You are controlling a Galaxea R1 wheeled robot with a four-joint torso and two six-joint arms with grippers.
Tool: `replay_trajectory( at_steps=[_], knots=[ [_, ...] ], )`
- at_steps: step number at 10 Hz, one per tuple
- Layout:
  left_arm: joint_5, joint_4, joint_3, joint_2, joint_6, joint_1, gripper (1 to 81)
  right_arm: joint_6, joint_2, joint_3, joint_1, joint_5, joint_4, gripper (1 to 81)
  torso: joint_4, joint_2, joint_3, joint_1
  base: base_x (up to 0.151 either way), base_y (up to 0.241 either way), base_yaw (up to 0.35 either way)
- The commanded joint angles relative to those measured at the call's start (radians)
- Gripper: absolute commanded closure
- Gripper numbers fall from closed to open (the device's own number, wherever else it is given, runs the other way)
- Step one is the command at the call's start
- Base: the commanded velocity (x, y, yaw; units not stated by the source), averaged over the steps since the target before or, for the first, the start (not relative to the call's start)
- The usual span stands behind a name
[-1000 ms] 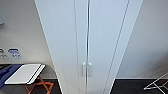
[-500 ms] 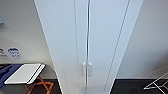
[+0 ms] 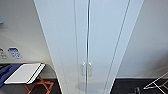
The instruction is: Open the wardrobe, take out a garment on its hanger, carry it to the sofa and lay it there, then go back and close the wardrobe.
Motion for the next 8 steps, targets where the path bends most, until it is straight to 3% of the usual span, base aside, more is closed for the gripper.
replay_trajectory(
  at_steps=[1,4,8],
  knots=[
    [0.188,-0.114,0.013,-0.015,-0.007,-0.270,1.0,0.085,0.083,-0.057,0.220,-0.101,0.010,1.0,0.000,0.000,0.000,0.000,0.000,0.000,0.000],
    [0.251,-0.163,-0.030,0.063,-0.007,-0.404,1.0,0.102,0.215,-0.149,0.321,-0.138,0.005,1.0,0.000,0.001,-0.001,0.000,0.000,0.000,0.000],
    [0.338,-0.177,-0.166,0.224,-0.040,-0.525,1.0,0.102,0.391,-0.344,0.372,-0.169,0.006,1.0,0.000,0.002,-0.002,0.002,0.000,0.000,0.000]
  ],
)
